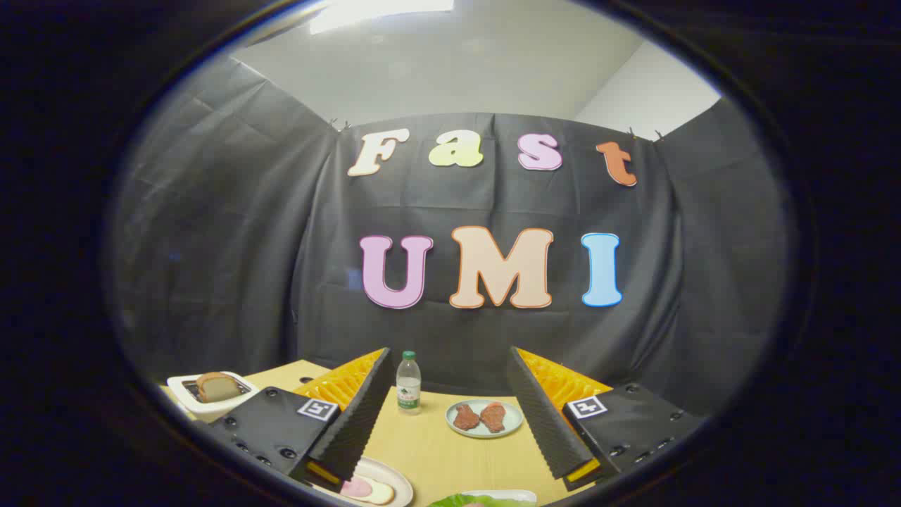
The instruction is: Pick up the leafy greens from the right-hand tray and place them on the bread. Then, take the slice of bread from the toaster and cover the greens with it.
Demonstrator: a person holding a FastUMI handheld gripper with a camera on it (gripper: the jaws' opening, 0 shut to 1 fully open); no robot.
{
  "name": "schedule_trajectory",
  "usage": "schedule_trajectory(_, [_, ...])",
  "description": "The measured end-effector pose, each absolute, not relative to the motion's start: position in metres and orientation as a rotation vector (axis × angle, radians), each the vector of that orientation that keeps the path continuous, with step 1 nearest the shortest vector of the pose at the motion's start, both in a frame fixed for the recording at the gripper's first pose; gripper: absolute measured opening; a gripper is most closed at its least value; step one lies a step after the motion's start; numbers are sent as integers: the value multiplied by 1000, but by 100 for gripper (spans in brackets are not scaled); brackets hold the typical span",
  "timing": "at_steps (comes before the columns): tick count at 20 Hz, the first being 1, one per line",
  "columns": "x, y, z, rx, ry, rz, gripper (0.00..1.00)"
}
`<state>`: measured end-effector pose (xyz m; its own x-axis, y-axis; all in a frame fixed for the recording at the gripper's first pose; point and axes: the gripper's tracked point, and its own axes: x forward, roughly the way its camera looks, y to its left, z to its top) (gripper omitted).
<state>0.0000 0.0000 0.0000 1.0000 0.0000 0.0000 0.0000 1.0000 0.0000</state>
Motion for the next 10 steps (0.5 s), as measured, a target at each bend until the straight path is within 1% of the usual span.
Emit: schedule_trajectory(10, [7,-26,3,0,-3,-66,100])
